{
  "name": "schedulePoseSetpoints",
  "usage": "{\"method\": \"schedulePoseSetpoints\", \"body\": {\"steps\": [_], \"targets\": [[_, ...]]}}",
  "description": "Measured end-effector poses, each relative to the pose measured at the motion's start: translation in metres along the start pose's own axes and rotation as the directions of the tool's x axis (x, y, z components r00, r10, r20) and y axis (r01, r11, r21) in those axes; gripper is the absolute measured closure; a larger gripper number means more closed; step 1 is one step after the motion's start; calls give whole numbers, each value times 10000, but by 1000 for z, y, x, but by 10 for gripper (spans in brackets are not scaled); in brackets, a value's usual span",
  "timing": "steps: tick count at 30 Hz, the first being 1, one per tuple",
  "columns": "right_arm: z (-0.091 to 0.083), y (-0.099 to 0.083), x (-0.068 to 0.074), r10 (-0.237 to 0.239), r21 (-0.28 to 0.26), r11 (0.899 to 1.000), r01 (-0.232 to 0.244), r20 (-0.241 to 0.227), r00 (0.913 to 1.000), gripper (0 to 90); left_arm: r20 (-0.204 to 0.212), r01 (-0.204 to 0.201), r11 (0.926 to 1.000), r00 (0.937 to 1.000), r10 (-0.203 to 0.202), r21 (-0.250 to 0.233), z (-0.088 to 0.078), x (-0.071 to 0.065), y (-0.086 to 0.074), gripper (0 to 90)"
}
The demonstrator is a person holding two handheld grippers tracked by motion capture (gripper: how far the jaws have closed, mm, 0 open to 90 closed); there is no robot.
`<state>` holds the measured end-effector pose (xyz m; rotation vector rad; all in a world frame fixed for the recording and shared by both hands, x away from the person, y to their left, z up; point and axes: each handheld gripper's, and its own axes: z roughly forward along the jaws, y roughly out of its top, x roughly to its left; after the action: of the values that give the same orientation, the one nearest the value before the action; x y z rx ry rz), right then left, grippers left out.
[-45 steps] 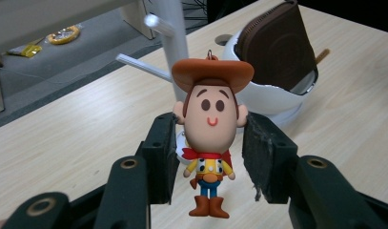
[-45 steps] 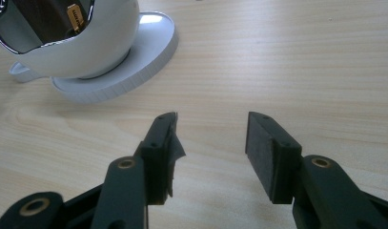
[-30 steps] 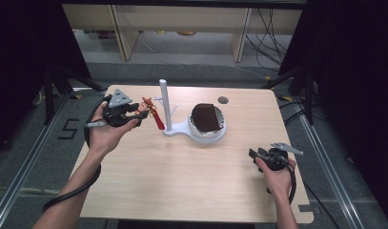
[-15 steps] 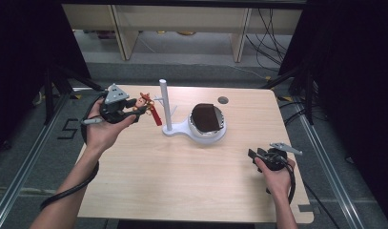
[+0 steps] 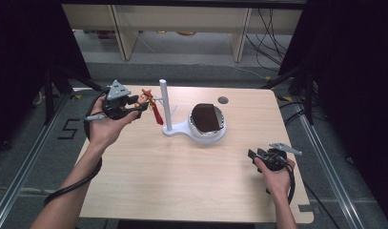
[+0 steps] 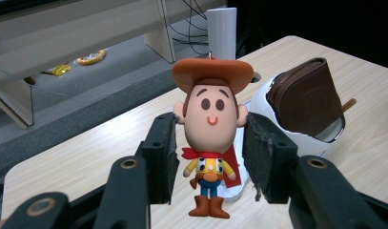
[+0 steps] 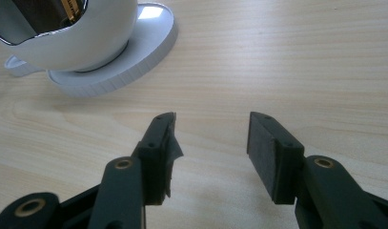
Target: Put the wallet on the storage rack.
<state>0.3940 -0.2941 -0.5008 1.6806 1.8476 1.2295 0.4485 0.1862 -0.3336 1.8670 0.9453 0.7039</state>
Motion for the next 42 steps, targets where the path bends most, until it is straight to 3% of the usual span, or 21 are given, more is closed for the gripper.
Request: {"method": "schedulePoseSetpoints", "body": {"steps": [13,14,23,32,42], "targets": [[2,-1,0,-8,-152,9999,8,21,10000,532,-140,154,9997,9998,-151,173,11,8,-2,555],[2,0,-3,-398,-166,9991,396,-89,9992,532,-134,126,9998,9998,-124,147,11,7,-2,556],[2,0,-3,-406,-111,9991,405,-111,9991,532,-95,51,10000,9999,-51,7,8,3,2,555],[2,-1,-3,-429,-67,9991,428,-144,9990,532,138,-359,9993,9993,361,-143,4,-5,7,555],[2,-1,-4,-396,-102,9992,395,-102,9992,531,192,-207,9997,9996,209,-107,15,-4,7,555]]}}
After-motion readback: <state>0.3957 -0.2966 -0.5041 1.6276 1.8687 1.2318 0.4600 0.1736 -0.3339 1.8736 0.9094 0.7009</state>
